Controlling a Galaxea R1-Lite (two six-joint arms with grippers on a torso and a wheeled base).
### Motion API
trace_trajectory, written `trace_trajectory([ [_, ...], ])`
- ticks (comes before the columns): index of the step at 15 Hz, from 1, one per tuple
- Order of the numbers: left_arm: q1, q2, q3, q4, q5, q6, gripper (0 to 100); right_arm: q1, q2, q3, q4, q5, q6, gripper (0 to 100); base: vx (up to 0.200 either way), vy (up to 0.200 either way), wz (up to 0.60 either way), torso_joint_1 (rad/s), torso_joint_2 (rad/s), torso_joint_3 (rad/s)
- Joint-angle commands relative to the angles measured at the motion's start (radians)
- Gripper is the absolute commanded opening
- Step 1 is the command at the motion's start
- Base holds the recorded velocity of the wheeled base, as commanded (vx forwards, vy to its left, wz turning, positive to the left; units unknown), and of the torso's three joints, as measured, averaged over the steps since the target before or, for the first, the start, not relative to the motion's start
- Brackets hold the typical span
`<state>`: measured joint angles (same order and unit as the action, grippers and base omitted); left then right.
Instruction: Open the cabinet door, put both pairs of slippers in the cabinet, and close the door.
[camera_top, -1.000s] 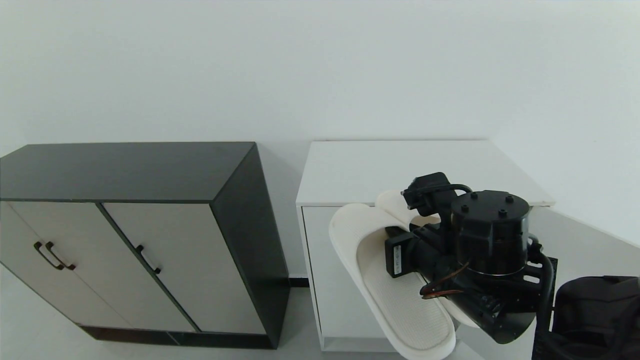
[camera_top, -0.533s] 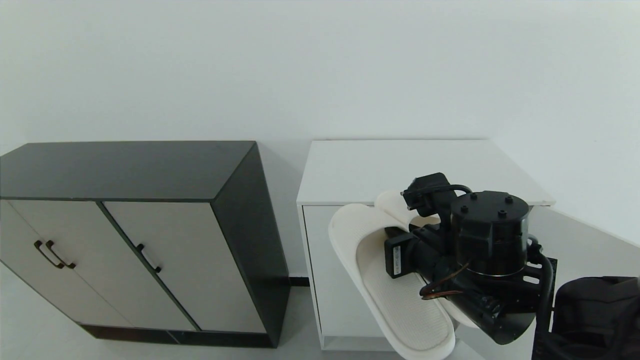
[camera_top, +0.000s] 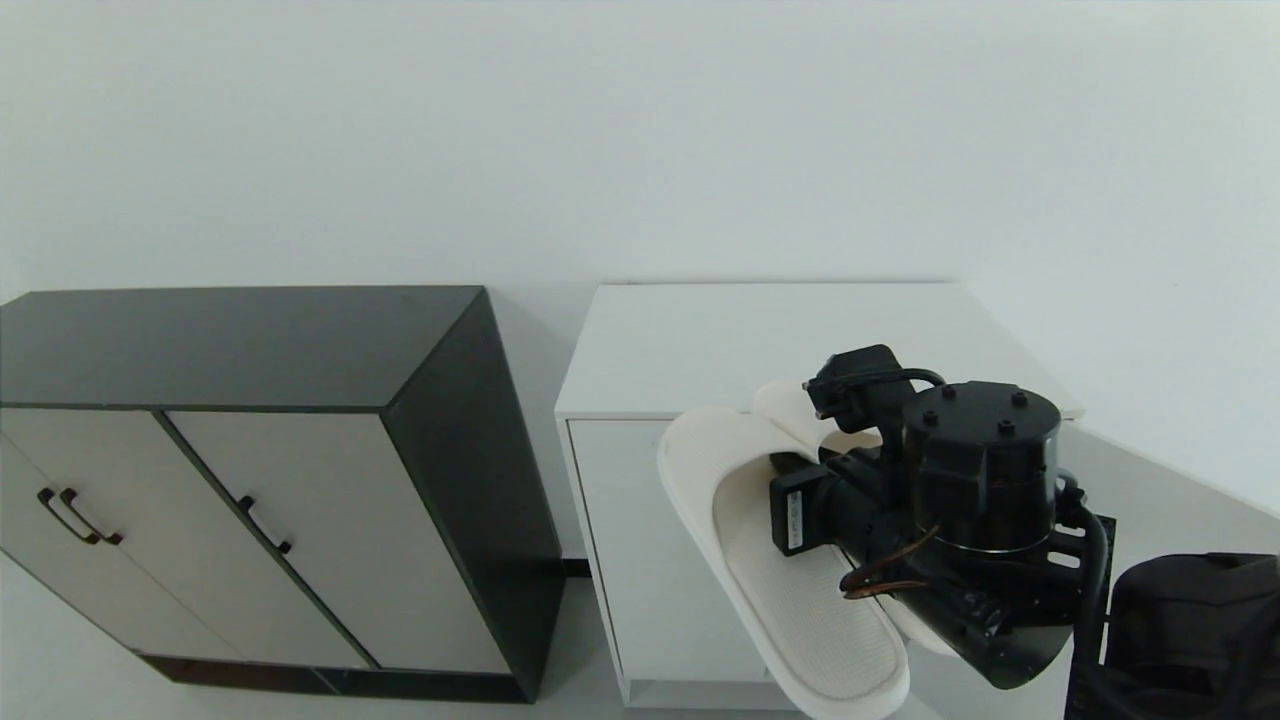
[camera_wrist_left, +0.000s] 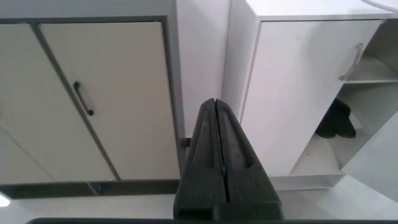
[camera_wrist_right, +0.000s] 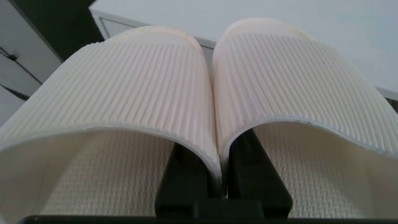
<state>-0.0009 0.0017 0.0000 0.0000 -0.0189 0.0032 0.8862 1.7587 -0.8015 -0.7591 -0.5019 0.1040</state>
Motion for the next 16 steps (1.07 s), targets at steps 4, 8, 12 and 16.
trace_trajectory([
  [4,-0.001,0.000,0.000,0.000,0.001,0.000,0,0.000,0.002,0.004,0.000,0.000,0.000,0,0.000,-0.200,0.00,0.005,0.00,-0.001],
  [8,-0.001,0.000,0.000,0.000,-0.001,0.000,0,0.000,0.001,0.004,0.000,0.000,0.000,0,0.000,-0.200,0.00,0.001,0.00,0.004],
  [12,-0.001,0.000,0.000,0.000,-0.001,-0.003,0,0.000,0.001,0.008,0.000,0.000,-0.001,0,0.000,-0.100,0.00,0.002,0.00,-0.001],
  [16,-0.001,0.000,0.000,0.000,-0.001,-0.003,0,-0.001,-0.001,0.015,0.000,-0.001,0.000,0,0.000,0.000,0.00,0.000,0.00,0.000],
])
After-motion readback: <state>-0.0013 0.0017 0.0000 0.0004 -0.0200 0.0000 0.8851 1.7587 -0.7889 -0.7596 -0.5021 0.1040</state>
